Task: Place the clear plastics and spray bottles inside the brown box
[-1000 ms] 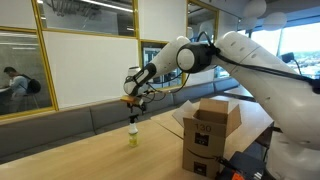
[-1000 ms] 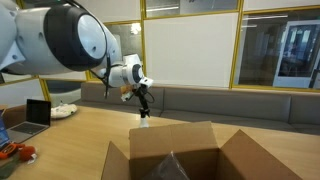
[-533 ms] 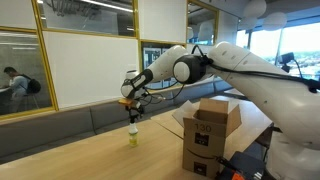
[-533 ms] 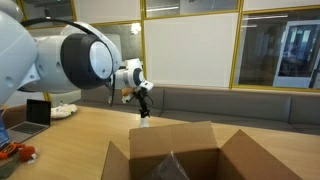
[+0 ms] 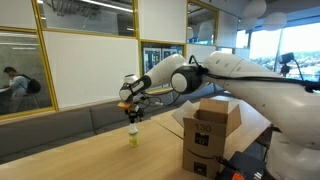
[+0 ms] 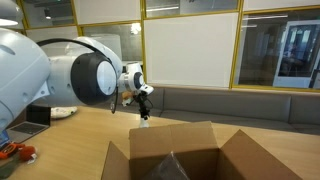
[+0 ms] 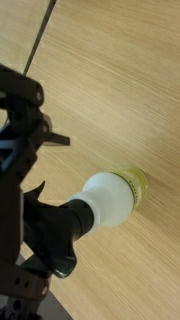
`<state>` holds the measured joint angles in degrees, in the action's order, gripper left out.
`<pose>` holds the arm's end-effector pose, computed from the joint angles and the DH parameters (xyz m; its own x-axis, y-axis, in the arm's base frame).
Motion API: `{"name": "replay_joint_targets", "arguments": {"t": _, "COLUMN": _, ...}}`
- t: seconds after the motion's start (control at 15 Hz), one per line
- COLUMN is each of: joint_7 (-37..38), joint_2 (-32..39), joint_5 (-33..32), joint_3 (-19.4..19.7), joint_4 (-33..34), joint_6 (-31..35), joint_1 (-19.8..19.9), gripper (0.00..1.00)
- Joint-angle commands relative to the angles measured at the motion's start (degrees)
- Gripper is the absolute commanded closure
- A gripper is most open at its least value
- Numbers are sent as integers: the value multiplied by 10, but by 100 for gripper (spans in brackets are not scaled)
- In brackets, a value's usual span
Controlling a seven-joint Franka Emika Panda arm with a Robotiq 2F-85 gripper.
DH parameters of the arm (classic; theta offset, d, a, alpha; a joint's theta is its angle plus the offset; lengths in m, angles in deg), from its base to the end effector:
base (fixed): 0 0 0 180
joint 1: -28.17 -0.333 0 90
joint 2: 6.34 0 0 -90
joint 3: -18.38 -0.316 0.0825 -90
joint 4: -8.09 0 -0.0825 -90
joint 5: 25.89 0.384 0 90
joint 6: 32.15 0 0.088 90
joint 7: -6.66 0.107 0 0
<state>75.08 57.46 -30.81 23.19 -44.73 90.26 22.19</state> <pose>0.7979 0.0403 0.2045 0.4607 -0.8699 0.1764 -0.8803 -0.4732 -0.0343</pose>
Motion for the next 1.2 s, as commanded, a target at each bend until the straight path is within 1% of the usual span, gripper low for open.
{"name": "replay_joint_targets", "arguments": {"t": 0.0, "joint_7": 4, "joint_2": 39, "joint_5": 13, "joint_3": 9, "joint_4": 72, "joint_6": -33, "joint_1": -3, "gripper": 28}}
{"name": "replay_joint_targets", "arguments": {"t": 0.13, "joint_7": 4, "joint_2": 46, "joint_5": 12, "joint_3": 9, "joint_4": 82, "joint_6": -39, "joint_1": -4, "gripper": 42}}
{"name": "replay_joint_targets", "arguments": {"t": 0.2, "joint_7": 4, "joint_2": 49, "joint_5": 12, "joint_3": 10, "joint_4": 87, "joint_6": -43, "joint_1": -4, "gripper": 51}}
{"name": "replay_joint_targets", "arguments": {"t": 0.33, "joint_7": 3, "joint_2": 52, "joint_5": 11, "joint_3": 10, "joint_4": 94, "joint_6": -49, "joint_1": -3, "gripper": 67}}
{"name": "replay_joint_targets", "arguments": {"t": 0.53, "joint_7": 2, "joint_2": 52, "joint_5": 9, "joint_3": 11, "joint_4": 99, "joint_6": -56, "joint_1": -4, "gripper": 89}}
{"name": "replay_joint_targets", "arguments": {"t": 0.6, "joint_7": 2, "joint_2": 51, "joint_5": 8, "joint_3": 12, "joint_4": 99, "joint_6": -59, "joint_1": -4, "gripper": 85}}
{"name": "replay_joint_targets", "arguments": {"t": 0.73, "joint_7": 0, "joint_2": 48, "joint_5": 7, "joint_3": 12, "joint_4": 98, "joint_6": -65, "joint_1": -3, "gripper": 82}}
{"name": "replay_joint_targets", "arguments": {"t": 0.93, "joint_7": 2, "joint_2": 29, "joint_5": -2, "joint_3": 9, "joint_4": 81, "joint_6": -67, "joint_1": 2, "gripper": 82}}
{"name": "replay_joint_targets", "arguments": {"t": 1.13, "joint_7": 2, "joint_2": -2, "joint_5": -7, "joint_3": 18, "joint_4": 54, "joint_6": -69, "joint_1": 5, "gripper": 82}}
